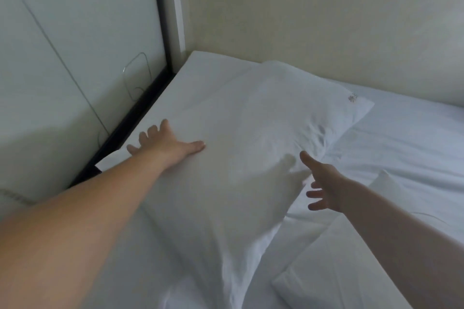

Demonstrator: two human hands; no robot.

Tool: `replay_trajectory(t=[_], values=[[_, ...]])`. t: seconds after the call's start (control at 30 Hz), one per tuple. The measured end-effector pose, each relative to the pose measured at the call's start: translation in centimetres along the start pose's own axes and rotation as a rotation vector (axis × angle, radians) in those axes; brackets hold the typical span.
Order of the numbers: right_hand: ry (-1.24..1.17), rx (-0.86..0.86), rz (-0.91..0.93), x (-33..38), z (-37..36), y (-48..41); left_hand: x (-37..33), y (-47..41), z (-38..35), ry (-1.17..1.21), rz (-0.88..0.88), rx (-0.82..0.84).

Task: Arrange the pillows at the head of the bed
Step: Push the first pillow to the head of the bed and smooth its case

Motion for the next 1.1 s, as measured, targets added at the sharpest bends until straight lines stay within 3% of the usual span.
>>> replay_trajectory(t=[0.2, 0.37, 0.47, 0.53, 0.67, 0.77, 0.87, 0.93, 1.03, 1.1], values=[[-0.073, 0.097, -0.016, -1.7, -2.9, -1.2, 4.6, -2.7, -1.4, 0.097, 0.015, 0.160], [-0.230, -0.146, 0.154, -0.5, -4.4, -2.7, 4.6, -2.4, -3.0, 0.238, 0.026, 0.163], [-0.186, -0.352, 0.300, 3.8, -4.3, -1.9, 4.0, -0.2, -3.9, 0.305, -0.005, -0.023], [-0.144, -0.432, 0.447, 8.1, -4.0, -0.3, 3.5, 1.4, -4.7, 0.523, 0.022, -0.101], [-0.181, -0.414, 0.782, 15.4, -4.0, 3.9, 1.7, 2.6, -2.5, 0.732, 0.038, -0.414], [-0.258, -0.417, 0.874, 17.6, -3.6, 4.4, 0.7, 2.0, 0.7, 0.745, -0.035, -0.597], [-0.178, -0.430, 0.772, 17.1, -3.6, 2.1, 0.8, -0.4, 2.5, 0.566, -0.088, -0.520], [-0.074, -0.402, 0.563, 15.5, -3.5, -0.3, 1.9, -2.8, 2.7, 0.375, -0.035, -0.345], [0.013, -0.179, 0.218, 11.3, -4.5, -1.9, 4.6, -4.7, 1.5, 0.269, 0.005, 0.018], [0.151, -0.076, 0.056, 7.2, -5.2, -2.0, 6.6, -4.7, 0.8, 0.158, 0.019, 0.093]])
Point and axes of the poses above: each hand's wrist, its own y-axis away from the middle knuckle, its own z-axis out of the back of the hand, x = y × z, the point moved 5 cm from there along -y, towards the middle knuckle, and after that the axes turned 1 degree about -y, right-handed, at the moved point
